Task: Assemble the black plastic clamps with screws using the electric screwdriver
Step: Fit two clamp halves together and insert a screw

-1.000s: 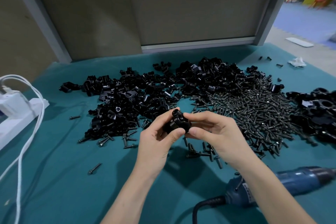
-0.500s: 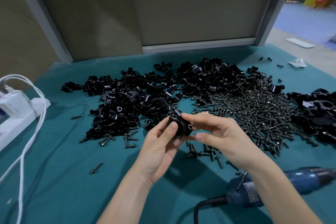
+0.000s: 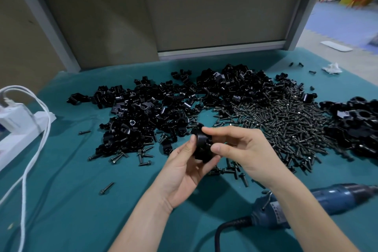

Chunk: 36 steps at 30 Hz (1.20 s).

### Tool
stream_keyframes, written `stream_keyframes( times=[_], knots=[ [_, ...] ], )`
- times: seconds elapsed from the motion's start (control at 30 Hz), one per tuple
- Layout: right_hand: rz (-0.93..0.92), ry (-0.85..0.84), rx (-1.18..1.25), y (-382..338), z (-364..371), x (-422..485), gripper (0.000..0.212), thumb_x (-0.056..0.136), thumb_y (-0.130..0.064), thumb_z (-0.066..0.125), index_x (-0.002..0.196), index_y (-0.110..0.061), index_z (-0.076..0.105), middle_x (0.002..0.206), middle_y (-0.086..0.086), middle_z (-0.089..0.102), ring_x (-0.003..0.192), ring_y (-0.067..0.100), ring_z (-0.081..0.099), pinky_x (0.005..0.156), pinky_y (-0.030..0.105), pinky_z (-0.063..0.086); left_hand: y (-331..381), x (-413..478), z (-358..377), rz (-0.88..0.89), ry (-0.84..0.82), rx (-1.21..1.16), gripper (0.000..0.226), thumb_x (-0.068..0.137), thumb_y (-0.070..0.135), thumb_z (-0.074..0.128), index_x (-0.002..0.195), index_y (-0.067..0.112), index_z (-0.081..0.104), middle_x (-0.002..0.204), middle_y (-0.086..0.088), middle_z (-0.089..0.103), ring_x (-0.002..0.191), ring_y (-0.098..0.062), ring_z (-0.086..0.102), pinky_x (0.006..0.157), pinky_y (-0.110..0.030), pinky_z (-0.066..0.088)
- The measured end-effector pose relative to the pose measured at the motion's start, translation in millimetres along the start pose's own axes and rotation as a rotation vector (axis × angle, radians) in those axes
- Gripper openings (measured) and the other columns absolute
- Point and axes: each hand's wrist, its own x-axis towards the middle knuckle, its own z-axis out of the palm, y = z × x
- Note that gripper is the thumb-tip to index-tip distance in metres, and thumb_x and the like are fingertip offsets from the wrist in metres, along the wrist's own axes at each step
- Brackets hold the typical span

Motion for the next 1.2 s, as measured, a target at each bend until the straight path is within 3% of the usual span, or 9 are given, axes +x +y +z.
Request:
stream_keyframes(
  times=[0.13, 0.47, 0.73, 0.9, 1.0, 1.1, 1.2],
  knots=[
    [0.019, -0.008, 0.041, -1, -1, 0, 0.034, 0.074, -0.012, 0.071, 0.102, -0.030, 0.076, 0.096, 0.006, 0.075, 0.089, 0.016, 0.070, 0.075, 0.027, 0.057, 1, 0, -1, 0.004, -0.003, 0.019, 0.040, 0.074, 0.037, 0.065, 0.095, 0.006, 0.077, 0.106, -0.018, 0.072, 0.092, -0.023, 0.072, 0.066, -0.024, 0.059],
    [0.012, -0.015, 0.004, 2, -3, 1, 0.034, 0.078, -0.002, 0.072, 0.101, -0.027, 0.075, 0.095, 0.012, 0.072, 0.089, 0.016, 0.067, 0.082, 0.031, 0.057, -1, 2, -1, 0.011, 0.023, 0.026, 0.038, 0.072, 0.038, 0.066, 0.091, 0.007, 0.078, 0.101, -0.015, 0.073, 0.085, -0.018, 0.072, 0.063, -0.024, 0.059],
    [0.031, -0.059, 0.035, 4, -6, 2, 0.029, 0.074, -0.010, 0.074, 0.097, -0.027, 0.075, 0.094, 0.014, 0.071, 0.089, 0.018, 0.066, 0.083, 0.029, 0.055, -1, 1, -4, 0.071, 0.001, 0.117, 0.031, 0.076, 0.035, 0.065, 0.089, 0.011, 0.079, 0.098, -0.011, 0.074, 0.086, -0.015, 0.071, 0.070, -0.023, 0.058],
    [0.024, -0.043, 0.036, 5, -9, 4, 0.023, 0.070, -0.020, 0.078, 0.091, -0.028, 0.073, 0.095, 0.003, 0.070, 0.090, 0.013, 0.063, 0.080, 0.026, 0.054, -7, 3, -5, 0.316, 0.055, 0.356, 0.024, 0.079, 0.037, 0.074, 0.096, 0.020, 0.077, 0.100, -0.003, 0.074, 0.090, -0.010, 0.068, 0.074, -0.019, 0.053],
    [0.026, -0.040, 0.045, 7, -9, 4, 0.024, 0.072, -0.014, 0.078, 0.089, -0.030, 0.072, 0.092, -0.004, 0.070, 0.091, 0.010, 0.064, 0.079, 0.024, 0.053, -10, 3, -6, 0.442, 0.112, 0.572, 0.026, 0.075, 0.037, 0.077, 0.098, 0.025, 0.073, 0.093, 0.006, 0.073, 0.082, -0.002, 0.064, 0.071, -0.014, 0.048],
    [0.044, -0.003, 0.052, 9, -10, 5, 0.029, 0.074, -0.011, 0.077, 0.093, -0.032, 0.071, 0.086, -0.004, 0.067, 0.084, 0.008, 0.061, 0.071, 0.020, 0.050, -8, 5, -11, 0.529, 0.177, 0.662, 0.033, 0.066, 0.039, 0.075, 0.097, 0.027, 0.072, 0.102, 0.005, 0.072, 0.095, -0.007, 0.065, 0.082, -0.019, 0.048],
    [0.124, 0.008, 0.203, 11, -11, 5, 0.043, 0.072, -0.012, 0.078, 0.110, -0.030, 0.070, 0.082, 0.003, 0.058, 0.074, 0.012, 0.055, 0.063, 0.022, 0.049, -5, 4, -12, 0.678, 0.163, 0.766, 0.021, 0.070, 0.043, 0.078, 0.089, 0.037, 0.072, 0.110, 0.009, 0.065, 0.109, -0.006, 0.061, 0.090, -0.019, 0.047]
  ],
)
